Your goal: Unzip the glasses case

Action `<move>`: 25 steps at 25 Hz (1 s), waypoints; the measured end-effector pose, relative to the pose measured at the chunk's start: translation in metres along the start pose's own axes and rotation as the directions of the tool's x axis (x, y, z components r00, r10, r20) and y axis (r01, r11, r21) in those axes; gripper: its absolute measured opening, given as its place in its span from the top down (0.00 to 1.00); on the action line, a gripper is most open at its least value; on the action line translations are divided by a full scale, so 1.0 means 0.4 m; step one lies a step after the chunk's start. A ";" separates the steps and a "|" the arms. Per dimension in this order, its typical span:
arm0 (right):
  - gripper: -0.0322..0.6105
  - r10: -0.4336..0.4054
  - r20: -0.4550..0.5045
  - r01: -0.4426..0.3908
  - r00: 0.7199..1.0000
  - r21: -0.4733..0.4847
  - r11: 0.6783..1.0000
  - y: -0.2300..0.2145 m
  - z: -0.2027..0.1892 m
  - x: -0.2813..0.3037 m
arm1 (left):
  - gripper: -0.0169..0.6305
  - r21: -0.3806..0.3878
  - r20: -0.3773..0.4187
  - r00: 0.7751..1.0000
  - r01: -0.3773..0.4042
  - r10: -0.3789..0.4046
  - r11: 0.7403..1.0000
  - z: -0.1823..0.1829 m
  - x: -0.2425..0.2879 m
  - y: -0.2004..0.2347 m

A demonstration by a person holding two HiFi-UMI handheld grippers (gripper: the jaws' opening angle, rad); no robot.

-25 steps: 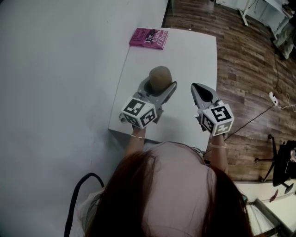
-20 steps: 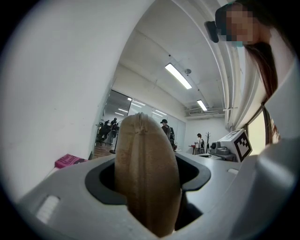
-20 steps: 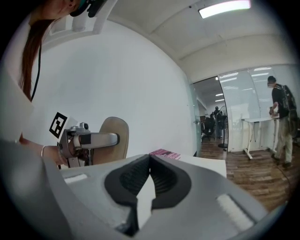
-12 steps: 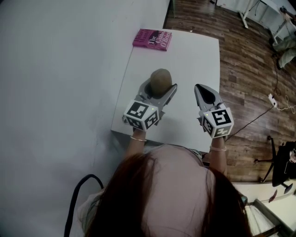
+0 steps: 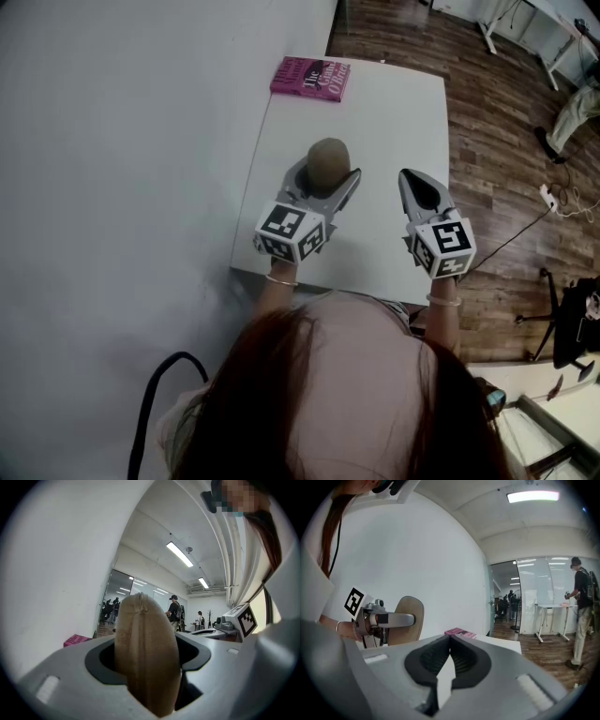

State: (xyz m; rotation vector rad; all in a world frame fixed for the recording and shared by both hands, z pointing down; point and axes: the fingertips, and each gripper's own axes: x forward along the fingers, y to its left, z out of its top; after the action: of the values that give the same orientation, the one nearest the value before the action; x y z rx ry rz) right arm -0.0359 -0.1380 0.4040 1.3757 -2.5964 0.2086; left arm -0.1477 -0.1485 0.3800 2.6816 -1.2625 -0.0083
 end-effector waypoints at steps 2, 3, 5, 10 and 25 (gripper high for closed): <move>0.95 -0.012 -0.003 0.012 1.000 0.000 1.000 0.006 0.002 0.004 | 0.51 0.001 0.000 1.000 0.007 -0.007 1.000 0.002 -0.003 0.007; 0.95 -0.017 -0.004 0.017 1.000 0.000 1.000 0.009 0.004 0.006 | 0.51 0.001 0.000 1.000 0.010 -0.010 1.000 0.003 -0.005 0.011; 0.95 -0.026 -0.007 0.026 1.000 -0.003 1.000 0.015 0.009 0.011 | 0.51 0.000 0.001 1.000 0.015 -0.015 1.000 0.006 -0.007 0.019; 0.95 -0.038 -0.013 0.037 0.999 -0.009 0.999 0.023 0.009 0.016 | 0.51 0.000 0.005 1.000 0.022 -0.022 1.000 0.006 -0.010 0.031; 0.95 -0.059 -0.010 0.059 0.998 -0.018 0.998 0.032 0.015 -0.019 | 0.51 -0.005 -0.012 0.998 0.054 -0.054 0.999 0.003 0.008 0.001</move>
State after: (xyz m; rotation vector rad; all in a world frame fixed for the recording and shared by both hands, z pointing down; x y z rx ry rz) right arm -0.0428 -0.1261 0.3960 1.4392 -2.5390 0.1821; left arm -0.1459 -0.1513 0.3792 2.7068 -1.1841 -0.0025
